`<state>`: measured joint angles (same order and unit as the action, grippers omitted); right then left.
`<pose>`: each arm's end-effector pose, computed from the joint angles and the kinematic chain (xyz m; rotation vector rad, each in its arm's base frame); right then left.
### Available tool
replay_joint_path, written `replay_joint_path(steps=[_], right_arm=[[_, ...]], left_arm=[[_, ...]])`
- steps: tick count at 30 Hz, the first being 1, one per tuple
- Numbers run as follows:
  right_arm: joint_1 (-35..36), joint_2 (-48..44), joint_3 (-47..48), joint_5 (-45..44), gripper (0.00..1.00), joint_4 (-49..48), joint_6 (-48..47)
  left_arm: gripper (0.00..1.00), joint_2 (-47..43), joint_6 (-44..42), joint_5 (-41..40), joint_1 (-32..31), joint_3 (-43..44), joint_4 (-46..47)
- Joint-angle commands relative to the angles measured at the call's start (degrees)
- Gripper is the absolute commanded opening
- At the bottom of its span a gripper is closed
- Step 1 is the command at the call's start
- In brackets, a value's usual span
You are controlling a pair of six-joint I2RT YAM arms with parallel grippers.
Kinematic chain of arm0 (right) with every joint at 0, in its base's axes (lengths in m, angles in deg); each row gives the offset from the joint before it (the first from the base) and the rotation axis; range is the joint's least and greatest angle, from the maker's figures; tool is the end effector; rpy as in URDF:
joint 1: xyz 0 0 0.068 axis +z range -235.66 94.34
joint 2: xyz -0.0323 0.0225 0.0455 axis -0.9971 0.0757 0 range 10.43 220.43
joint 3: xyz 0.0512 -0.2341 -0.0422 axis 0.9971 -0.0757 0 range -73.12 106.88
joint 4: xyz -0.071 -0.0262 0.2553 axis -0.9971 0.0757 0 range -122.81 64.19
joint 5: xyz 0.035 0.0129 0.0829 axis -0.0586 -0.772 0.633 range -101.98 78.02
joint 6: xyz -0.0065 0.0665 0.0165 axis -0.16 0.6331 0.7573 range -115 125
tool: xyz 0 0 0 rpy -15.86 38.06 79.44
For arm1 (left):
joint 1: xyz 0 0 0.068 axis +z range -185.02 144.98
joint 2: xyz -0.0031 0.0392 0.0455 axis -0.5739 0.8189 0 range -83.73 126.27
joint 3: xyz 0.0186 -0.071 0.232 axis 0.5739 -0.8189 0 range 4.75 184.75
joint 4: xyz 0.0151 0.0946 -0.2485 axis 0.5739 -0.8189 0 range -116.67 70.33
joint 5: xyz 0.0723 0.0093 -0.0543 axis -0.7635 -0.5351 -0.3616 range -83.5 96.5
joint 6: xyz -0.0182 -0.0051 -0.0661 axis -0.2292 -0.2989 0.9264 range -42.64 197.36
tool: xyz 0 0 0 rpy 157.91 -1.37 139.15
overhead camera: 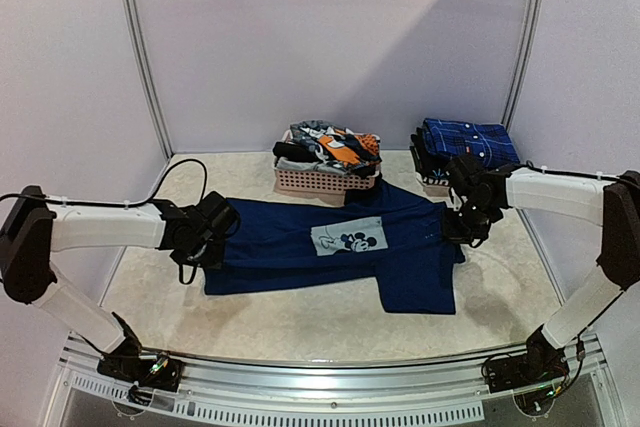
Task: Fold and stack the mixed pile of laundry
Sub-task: Pick up the crumpled T-shirt from the center of the board.
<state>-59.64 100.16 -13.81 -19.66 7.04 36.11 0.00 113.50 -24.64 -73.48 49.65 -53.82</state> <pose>0.2805 0.1287 0.1504 0.1556 2.7710 0.0668 0.2235 -0.1408 0.1192 -0.0551 2.5634 0.3356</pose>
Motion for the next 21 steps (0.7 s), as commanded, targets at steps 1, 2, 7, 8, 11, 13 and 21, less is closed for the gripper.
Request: replay_joint_path(steps=[1,2,7,8,11,13,21], right_arm=[[-1.33,1.48,-1.09,0.40,0.00,-1.67,-0.66],[-1.59,1.60,-1.26,0.76,0.00,-1.97,-0.76],[-2.03,2.66,-1.66,1.33,0.00,-3.17,-0.79],[-2.09,2.96,-1.76,1.35,0.00,-3.22,-0.84],[-2.27,3.46,-1.98,1.18,0.01,-3.66,-0.84],[-2.45,3.68,-2.24,1.31,0.03,-4.30,-0.81],[-5.33,2.93,-4.64,4.09,0.49,-7.35,-0.50]], left_arm=[[0.00,3.91,-2.15,-1.62,1.64,2.42,1.13],[0.00,4.97,-2.22,-1.94,1.90,2.92,1.37],[0.00,10.36,-2.61,-2.62,2.49,5.10,3.66],[0.00,11.18,-2.64,-3.00,2.51,5.37,4.04],[0.00,13.80,-2.48,-4.84,2.51,6.54,4.19],[0.00,14.74,-2.09,-6.26,2.51,7.08,3.85],[0.62,9.97,-2.34,-7.39,1.70,4.36,4.27]])
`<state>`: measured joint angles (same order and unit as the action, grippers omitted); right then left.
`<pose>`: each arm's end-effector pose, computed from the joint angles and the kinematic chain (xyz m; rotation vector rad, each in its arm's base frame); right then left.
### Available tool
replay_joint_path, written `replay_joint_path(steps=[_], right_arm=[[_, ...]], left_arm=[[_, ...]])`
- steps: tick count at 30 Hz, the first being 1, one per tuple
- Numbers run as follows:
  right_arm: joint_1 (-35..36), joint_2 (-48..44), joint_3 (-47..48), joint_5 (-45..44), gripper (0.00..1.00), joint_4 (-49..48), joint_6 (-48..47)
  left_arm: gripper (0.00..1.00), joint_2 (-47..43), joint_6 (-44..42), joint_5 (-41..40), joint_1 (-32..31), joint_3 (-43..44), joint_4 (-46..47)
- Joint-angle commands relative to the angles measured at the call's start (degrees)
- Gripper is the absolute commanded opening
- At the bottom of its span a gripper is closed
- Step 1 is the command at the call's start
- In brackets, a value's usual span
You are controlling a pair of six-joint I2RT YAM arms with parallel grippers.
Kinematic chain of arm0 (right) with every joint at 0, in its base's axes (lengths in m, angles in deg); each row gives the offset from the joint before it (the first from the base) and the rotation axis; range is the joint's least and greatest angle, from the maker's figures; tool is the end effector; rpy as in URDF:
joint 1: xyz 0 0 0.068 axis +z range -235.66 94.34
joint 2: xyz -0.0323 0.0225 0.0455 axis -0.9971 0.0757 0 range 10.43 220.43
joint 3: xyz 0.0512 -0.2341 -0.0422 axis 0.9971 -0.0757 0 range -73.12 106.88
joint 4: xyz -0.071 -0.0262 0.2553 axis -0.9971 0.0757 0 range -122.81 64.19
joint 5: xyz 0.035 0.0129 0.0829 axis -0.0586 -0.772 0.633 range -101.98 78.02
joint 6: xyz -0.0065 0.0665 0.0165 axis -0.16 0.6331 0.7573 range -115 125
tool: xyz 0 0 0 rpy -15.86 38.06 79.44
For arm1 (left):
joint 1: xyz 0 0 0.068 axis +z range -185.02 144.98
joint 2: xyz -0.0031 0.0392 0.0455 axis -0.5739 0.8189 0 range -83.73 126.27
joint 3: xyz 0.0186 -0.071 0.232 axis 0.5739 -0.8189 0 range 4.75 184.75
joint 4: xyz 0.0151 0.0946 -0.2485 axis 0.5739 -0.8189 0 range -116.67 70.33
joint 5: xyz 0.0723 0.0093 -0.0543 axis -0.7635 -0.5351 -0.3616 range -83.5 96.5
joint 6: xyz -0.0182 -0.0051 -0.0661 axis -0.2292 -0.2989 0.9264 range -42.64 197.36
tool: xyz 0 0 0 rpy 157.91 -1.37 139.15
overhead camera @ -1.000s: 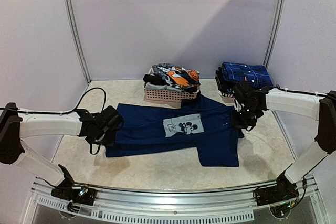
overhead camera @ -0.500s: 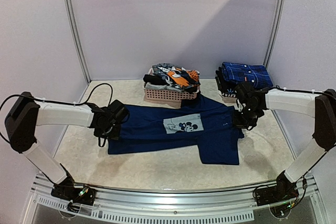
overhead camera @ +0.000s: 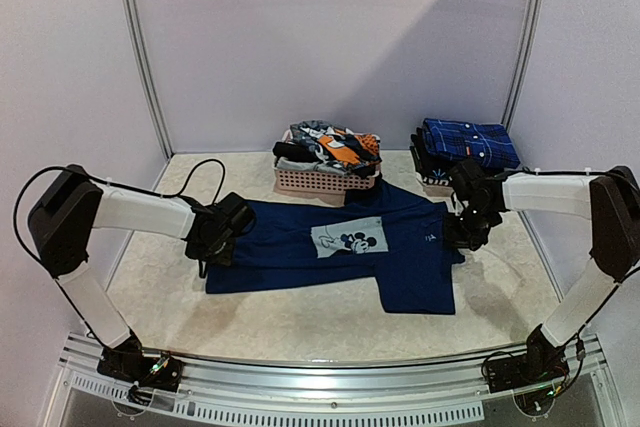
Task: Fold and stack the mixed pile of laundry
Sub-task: Pick up the crumpled T-shirt from the center of the board.
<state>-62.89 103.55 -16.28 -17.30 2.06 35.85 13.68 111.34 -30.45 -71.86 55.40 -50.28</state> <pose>0.2893 0.1158 0.1244 0.2192 2.7966 0.0934 0.2530 -0.1478 0.0883 -0.0308 2.5452 0.5296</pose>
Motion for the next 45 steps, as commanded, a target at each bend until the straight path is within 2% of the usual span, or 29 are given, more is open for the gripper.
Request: replay_joint_path(steps=[1,3,5,9,14,20,24,31,37,45], right_arm=[[-2.37,-1.28,-2.70,1.84,0.55,-2.71,-0.11],[-2.61,-3.00,-3.86,1.38,0.62,-3.26,0.53],[-2.64,-5.75,-5.50,0.56,0.64,-3.64,1.22],[-3.17,-12.61,-10.50,-0.71,0.61,-4.41,2.55],[-4.83,-18.52,-16.24,4.45,0.58,-8.01,3.22],[-7.90,-15.82,-18.68,13.60,0.56,-13.64,3.41],[-8.55,-12.46,-17.75,15.51,0.55,-15.12,2.88],[-11.81,-7.44,-18.17,18.82,0.41,-17.80,2.67],[-12.03,-7.60,-18.72,18.70,0.32,-18.55,2.72],[-12.22,-7.30,-18.69,17.91,0.14,-18.81,2.30]], left_arm=[[0.68,-4.64,-0.21,-1.51,-0.24,-1.91,0.51],[0.76,-6.61,0.19,-1.43,-1.19,-2.62,-0.91],[0.78,-9.16,1.45,-2.05,-2.34,-3.14,-3.26],[0.77,-15.88,3.68,-0.02,-3.42,-5.68,-7.03],[0.73,-23.84,4.85,8.23,-3.59,-12.83,-3.41],[0.68,-29.18,7.48,13.70,-3.59,-21.12,3.55],[0.67,-30.75,8.67,16.89,-3.59,-24.66,9.36],[0.65,-30.30,9.16,17.14,-3.50,-24.97,9.59],[0.59,-28.32,9.35,18.10,-3.50,-25.50,11.39],[0.53,-25.50,10.04,20.88,-3.50,-25.42,13.06]])
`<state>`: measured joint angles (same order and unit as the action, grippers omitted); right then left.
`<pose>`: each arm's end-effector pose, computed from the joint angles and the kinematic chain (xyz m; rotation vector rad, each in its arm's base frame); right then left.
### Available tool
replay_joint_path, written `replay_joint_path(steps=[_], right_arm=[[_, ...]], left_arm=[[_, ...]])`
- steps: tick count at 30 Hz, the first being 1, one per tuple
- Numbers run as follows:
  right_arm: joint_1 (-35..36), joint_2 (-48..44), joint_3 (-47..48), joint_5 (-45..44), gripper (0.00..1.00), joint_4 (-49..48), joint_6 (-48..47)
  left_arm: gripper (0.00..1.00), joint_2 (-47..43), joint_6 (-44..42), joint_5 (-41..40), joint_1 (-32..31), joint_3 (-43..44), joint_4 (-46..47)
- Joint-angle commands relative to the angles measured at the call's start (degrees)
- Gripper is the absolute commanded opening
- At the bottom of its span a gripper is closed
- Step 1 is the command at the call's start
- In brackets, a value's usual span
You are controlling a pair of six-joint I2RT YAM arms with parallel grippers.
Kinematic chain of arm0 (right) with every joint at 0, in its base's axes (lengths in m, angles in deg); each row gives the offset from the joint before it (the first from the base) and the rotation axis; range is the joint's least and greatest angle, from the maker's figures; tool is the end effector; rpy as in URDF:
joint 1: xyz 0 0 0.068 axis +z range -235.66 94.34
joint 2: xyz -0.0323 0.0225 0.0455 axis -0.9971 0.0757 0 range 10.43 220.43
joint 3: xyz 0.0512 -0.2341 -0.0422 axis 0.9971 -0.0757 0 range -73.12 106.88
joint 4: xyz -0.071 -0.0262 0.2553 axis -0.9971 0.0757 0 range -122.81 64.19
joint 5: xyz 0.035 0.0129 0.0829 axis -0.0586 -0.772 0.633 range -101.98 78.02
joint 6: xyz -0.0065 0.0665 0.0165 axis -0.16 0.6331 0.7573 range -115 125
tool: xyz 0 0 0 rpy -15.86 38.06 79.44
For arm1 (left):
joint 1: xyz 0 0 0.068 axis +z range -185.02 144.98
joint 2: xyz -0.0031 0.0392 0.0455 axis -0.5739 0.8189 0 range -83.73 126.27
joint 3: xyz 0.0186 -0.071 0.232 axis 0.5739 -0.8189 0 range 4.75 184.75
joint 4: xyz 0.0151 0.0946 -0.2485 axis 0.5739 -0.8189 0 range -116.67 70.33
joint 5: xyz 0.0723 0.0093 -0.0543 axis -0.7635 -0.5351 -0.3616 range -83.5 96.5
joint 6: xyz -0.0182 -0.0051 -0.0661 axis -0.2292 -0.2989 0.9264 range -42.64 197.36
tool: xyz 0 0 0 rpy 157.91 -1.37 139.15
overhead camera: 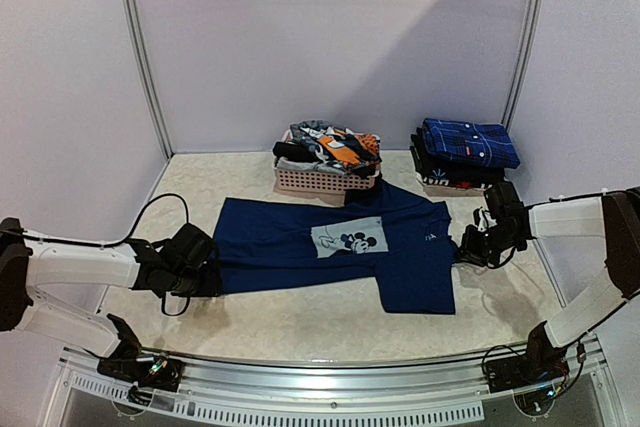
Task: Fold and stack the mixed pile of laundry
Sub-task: Pick up the crumpled T-shirt from the center of the board.
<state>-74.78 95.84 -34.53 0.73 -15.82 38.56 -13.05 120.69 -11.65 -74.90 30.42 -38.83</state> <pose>0.2656 0.0635 0.0896 0.4716 2.7142 0.5259 0.1778 -0.1261 0.0852 -0.1735 2.5936 -0.0852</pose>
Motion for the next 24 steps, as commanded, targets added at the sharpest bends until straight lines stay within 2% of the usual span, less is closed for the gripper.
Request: replay_joint_path(steps=[1,5,7,11,17,24], right_arm=[[-0.33,0.43,-0.44,-0.14,0.12,-0.98,-0.49],[-0.28,0.38,-0.65,-0.49,0.05,-0.83,-0.60],[-0.29,0.17,-0.86,-0.56,0.01,-0.95,-0.60],[-0.31,-0.35,-0.97,-1.29,0.00,-0.07,-0.54],[-0.33,-5.14,-2.99,-3.59,0.00,6.14,1.50],[-0.27,-16.21,-6.59,-4.25,0.00,18.85,4.23]], left_arm=[[0.52,1.42,0.77,2.40,-0.46,-0.43,1.58],[0.41,1.53,1.38,4.71,-0.63,-1.06,2.70],[0.28,1.68,1.97,5.61,-0.72,-2.03,4.47],[0.02,3.01,1.05,6.34,-0.73,-3.26,7.74],[0.00,1.38,-0.79,2.27,-0.66,-1.18,0.43],[0.00,0.94,0.69,3.50,-0.56,0.00,-3.02]])
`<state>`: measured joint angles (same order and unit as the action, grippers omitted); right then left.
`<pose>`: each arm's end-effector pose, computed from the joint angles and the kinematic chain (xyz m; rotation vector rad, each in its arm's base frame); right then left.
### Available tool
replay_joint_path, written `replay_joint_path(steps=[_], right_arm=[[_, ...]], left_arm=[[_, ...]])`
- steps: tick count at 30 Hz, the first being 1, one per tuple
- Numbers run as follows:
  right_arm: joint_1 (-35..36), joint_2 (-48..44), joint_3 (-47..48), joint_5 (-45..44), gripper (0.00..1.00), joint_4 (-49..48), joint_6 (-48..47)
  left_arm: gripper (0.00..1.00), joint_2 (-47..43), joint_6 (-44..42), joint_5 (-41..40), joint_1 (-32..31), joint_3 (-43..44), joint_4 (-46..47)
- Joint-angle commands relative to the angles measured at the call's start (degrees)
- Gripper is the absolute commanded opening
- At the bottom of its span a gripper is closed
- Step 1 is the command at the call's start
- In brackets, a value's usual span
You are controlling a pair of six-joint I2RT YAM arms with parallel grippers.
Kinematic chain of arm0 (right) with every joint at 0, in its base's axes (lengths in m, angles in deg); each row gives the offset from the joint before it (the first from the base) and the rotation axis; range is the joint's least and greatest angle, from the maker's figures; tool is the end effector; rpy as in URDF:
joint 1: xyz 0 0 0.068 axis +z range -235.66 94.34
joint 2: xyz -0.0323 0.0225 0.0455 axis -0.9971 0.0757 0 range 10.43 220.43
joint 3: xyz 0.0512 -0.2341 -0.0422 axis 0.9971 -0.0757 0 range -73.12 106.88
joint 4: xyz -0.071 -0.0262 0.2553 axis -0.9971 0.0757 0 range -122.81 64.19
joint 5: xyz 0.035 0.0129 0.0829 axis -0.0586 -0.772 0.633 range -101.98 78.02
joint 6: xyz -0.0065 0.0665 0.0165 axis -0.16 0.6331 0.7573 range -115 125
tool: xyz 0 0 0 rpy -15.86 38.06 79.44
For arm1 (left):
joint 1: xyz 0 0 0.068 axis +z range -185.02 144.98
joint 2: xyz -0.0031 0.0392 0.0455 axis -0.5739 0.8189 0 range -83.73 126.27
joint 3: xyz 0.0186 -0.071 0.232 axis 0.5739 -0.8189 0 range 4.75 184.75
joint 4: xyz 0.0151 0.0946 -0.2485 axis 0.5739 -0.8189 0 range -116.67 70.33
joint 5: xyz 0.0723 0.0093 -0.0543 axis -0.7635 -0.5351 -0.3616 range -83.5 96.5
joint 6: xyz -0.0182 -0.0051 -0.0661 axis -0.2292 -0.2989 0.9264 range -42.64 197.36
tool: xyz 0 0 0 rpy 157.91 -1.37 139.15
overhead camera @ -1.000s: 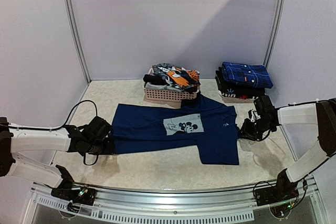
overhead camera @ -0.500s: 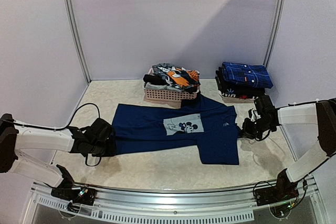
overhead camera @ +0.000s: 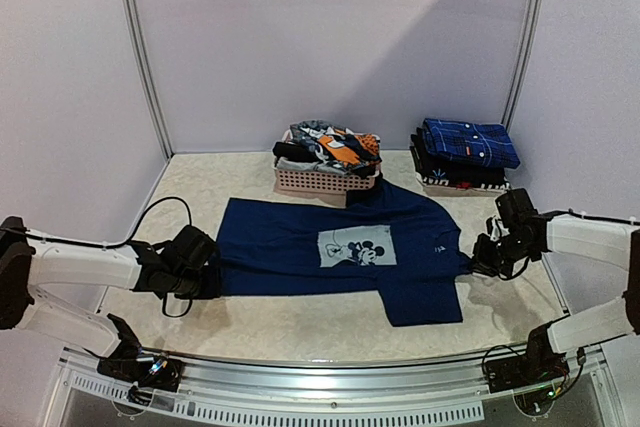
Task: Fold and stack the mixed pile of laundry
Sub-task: Pick up the crumpled T-shirt from the center of the board.
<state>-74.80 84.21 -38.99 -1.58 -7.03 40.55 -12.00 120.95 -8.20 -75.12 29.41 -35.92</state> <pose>0.2330 0.0549 0.1071 0.5407 2.7279 0.4708 0.1762 -0.1300 0.0788 -0.1602 2.6190 -0.1628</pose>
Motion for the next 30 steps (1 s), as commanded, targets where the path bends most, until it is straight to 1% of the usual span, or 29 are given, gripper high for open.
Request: replay_joint_path(steps=[1,6,10,13,17,21,27,30], right_arm=[[-0.29,-6.48,-2.85,-1.17,0.00,11.19,3.13],[-0.31,-13.31,-4.38,-0.49,0.00,17.26,7.47],[-0.30,-17.30,-4.37,-5.07,0.00,22.80,11.41],[-0.21,-19.04,-4.40,-9.24,0.00,25.12,14.10],[-0.23,-18.30,-5.96,-13.41,0.00,25.83,16.54],[-0.22,-18.50,-7.71,-11.79,0.00,25.55,17.86],[-0.20,-21.69,-8.27,-11.84,0.00,25.31,17.88],[-0.26,-23.06,-8.78,-11.26,0.03,23.75,17.90]], left_arm=[[0.00,-0.29,0.53,0.40,-0.35,1.26,-6.25],[0.00,-2.36,0.42,1.19,-0.42,2.49,-9.35],[0.00,-4.68,1.21,-0.29,-0.42,3.45,-14.93],[0.00,-6.25,3.85,-2.94,-0.43,3.20,-19.21],[0.00,-7.85,6.33,-3.68,-0.42,1.81,-20.45],[0.00,-7.25,5.88,-3.88,-0.42,2.46,-20.93],[0.00,-5.19,5.80,-2.73,-0.59,2.54,-20.26],[0.06,-4.84,5.71,-2.54,-0.81,2.34,-19.54]])
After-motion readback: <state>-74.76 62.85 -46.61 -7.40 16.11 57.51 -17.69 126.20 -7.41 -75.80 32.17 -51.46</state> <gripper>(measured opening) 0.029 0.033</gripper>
